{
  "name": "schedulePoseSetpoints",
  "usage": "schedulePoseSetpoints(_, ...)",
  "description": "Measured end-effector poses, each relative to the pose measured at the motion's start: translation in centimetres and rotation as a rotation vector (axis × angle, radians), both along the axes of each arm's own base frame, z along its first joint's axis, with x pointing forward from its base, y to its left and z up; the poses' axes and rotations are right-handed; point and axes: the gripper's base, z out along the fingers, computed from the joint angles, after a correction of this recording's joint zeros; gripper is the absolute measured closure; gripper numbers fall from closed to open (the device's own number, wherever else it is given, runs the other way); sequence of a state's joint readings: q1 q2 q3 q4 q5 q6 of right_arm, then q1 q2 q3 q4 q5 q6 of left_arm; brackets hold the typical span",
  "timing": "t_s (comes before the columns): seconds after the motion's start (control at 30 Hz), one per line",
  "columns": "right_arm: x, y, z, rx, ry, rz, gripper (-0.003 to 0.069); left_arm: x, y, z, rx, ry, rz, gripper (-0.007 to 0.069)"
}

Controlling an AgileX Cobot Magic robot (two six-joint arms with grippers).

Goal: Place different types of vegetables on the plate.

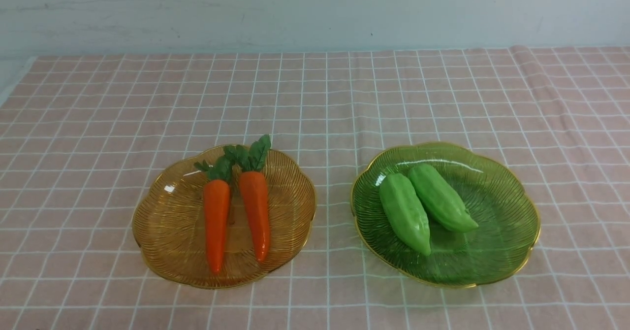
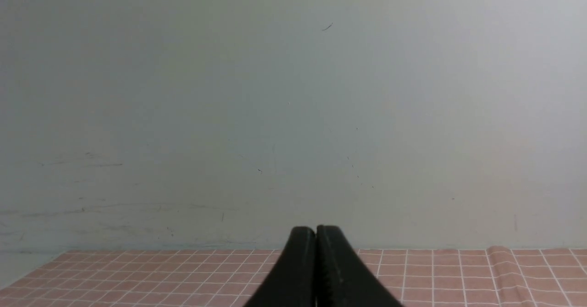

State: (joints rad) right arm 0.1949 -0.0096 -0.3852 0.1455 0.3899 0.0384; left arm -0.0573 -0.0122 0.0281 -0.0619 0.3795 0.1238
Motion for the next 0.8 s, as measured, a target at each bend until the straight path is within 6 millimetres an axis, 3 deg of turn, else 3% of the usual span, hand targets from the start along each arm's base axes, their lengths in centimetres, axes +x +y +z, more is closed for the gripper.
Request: schedulePoseSetpoints(0.8,0.04,-0.11,-0.08,-0.057,-0.004,-0.023,0.0674,0.00,0.00,0.00,0.000,0.000,-0.001,0.0628)
